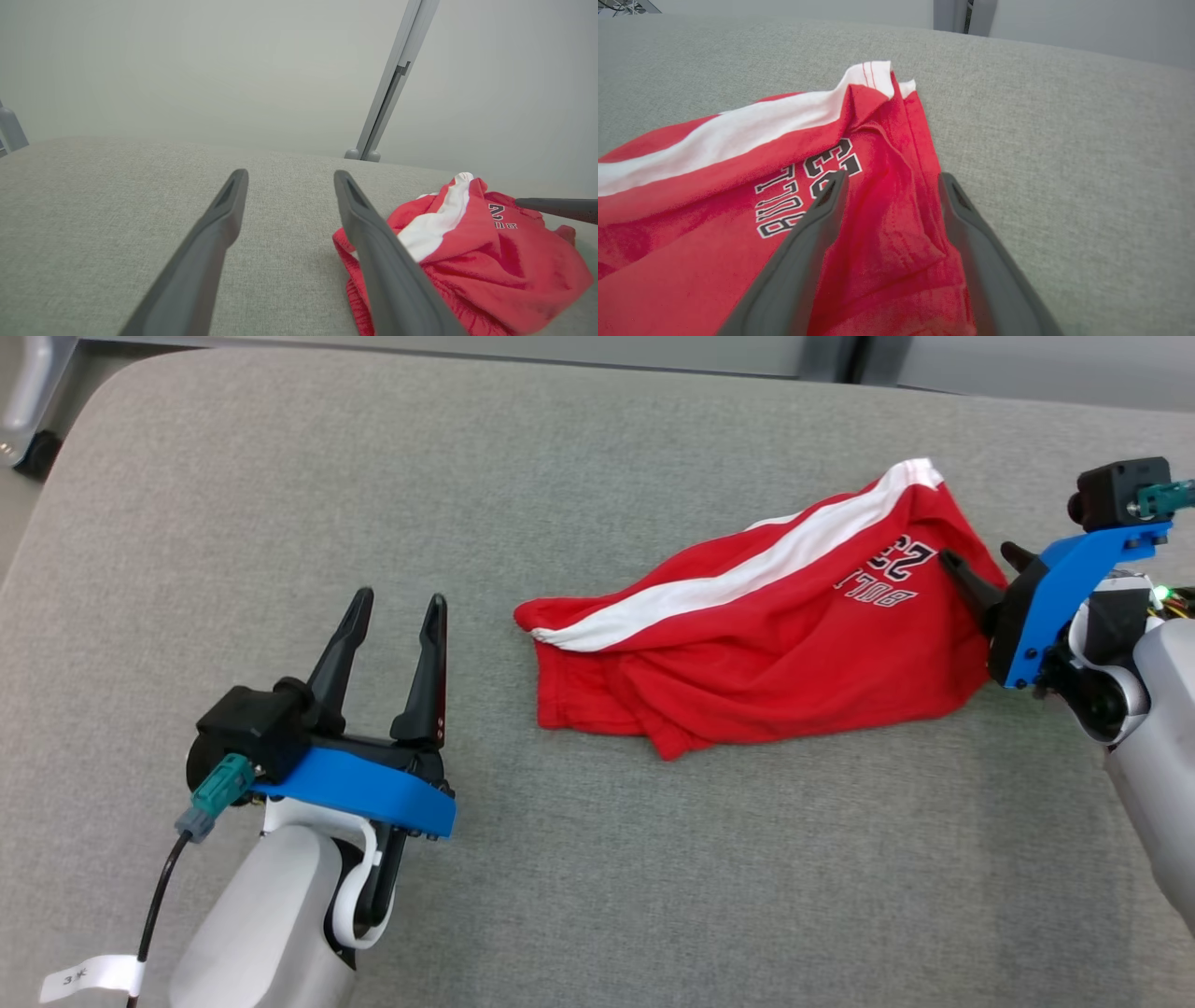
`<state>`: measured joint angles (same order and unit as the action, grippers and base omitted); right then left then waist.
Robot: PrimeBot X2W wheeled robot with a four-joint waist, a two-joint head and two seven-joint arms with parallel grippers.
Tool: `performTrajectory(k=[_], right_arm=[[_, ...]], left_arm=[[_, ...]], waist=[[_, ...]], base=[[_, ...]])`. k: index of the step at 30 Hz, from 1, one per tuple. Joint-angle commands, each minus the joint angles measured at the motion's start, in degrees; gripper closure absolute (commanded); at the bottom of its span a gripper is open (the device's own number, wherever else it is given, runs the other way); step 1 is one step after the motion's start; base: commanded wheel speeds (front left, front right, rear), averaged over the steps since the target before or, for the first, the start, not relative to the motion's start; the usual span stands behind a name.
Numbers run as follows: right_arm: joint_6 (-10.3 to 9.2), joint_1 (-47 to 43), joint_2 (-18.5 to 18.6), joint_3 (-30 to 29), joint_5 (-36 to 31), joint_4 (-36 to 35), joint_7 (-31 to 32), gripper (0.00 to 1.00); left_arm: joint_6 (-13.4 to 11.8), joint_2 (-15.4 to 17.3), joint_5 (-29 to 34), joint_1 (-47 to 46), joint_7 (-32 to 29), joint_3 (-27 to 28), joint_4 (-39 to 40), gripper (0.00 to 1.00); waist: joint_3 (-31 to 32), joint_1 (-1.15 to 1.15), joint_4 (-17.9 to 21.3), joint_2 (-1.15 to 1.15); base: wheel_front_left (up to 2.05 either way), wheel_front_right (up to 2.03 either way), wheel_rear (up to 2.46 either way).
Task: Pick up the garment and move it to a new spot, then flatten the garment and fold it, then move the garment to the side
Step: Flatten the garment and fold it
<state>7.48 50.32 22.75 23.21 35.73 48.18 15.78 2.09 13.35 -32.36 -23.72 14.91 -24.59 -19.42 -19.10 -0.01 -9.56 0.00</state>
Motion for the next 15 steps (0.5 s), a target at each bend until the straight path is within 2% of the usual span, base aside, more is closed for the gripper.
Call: performTrajectory(k=[1, 7, 15], right_arm=[[0.03, -0.4, 0.3, -0.7, -0.2, 0.9, 0.0, 0.0], [0.03, 1.7, 0.1, -4.0, -3.9, 6.4, -0.3, 0.0], [0.11, 2.2, -4.3, -6.4, -10.8, 14.6, 0.9, 0.0]], left_arm=[[0.7, -0.5, 1.4, 0.0, 0.3, 1.2, 1.3, 0.0], [2.7, -1.9, 5.2, 1.8, 0.3, 4.2, 3.0, 0.0], [4.4, -3.5, 7.4, 3.5, 0.3, 7.0, 2.9, 0.0]], waist=[[-0.8, 0.01, -1.1, 0.0], [-2.4, 0.01, -3.2, 0.0], [-3.1, 0.01, -4.1, 0.0]], base=[[0.0, 0.0, 0.0], [0.0, 0.0, 0.0], [0.0, 0.0, 0.0]])
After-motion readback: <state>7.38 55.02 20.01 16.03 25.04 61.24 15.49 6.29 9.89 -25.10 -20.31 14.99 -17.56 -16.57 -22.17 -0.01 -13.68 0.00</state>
